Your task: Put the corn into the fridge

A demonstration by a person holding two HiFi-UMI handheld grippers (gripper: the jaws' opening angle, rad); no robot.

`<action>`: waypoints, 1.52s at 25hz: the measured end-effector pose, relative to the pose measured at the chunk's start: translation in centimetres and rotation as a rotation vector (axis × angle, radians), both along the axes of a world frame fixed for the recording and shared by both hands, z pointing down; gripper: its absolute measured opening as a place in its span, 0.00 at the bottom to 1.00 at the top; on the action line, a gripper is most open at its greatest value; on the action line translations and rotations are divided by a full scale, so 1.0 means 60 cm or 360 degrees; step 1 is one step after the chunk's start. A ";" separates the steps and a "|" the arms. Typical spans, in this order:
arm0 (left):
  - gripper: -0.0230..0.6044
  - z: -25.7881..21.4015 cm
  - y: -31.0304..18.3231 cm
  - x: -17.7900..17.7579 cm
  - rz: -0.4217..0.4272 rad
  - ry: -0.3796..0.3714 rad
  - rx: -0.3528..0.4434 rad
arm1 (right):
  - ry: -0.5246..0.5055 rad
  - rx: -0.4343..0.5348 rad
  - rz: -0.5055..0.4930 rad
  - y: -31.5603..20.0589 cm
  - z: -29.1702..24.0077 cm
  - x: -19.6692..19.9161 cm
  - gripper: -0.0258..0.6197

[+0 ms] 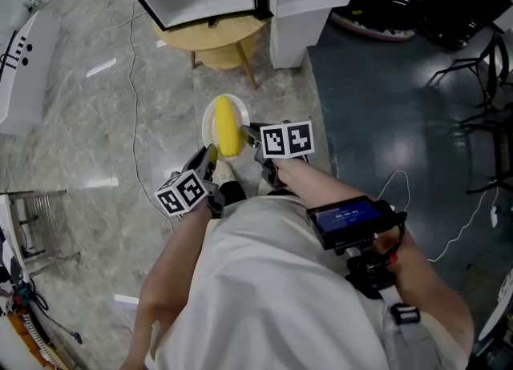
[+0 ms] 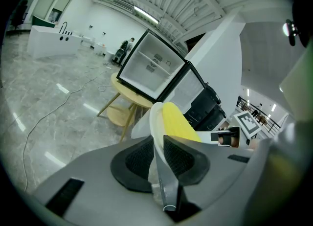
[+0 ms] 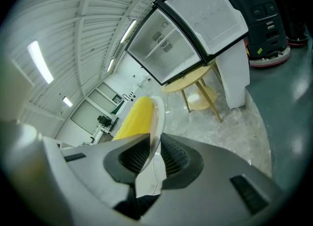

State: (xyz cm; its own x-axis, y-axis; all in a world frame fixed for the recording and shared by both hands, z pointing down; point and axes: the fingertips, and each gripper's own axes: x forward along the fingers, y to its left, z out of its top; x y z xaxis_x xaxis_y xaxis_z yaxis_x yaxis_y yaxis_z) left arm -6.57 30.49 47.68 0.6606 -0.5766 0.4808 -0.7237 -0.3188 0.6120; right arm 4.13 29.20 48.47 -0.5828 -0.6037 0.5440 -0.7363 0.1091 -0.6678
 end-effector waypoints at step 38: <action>0.14 -0.014 -0.006 -0.004 0.0008 -0.0041 0.0067 | -0.0033 0.0019 0.0003 -0.004 -0.006 -0.005 0.13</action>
State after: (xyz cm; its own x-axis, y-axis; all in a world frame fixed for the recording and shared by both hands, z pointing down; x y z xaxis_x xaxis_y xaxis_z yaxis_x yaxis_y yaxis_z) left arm -6.80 30.15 46.82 0.6512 -0.5933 0.4732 -0.7375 -0.3476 0.5790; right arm 3.84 28.94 48.11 -0.5928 -0.6112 0.5245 -0.7225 0.1157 -0.6817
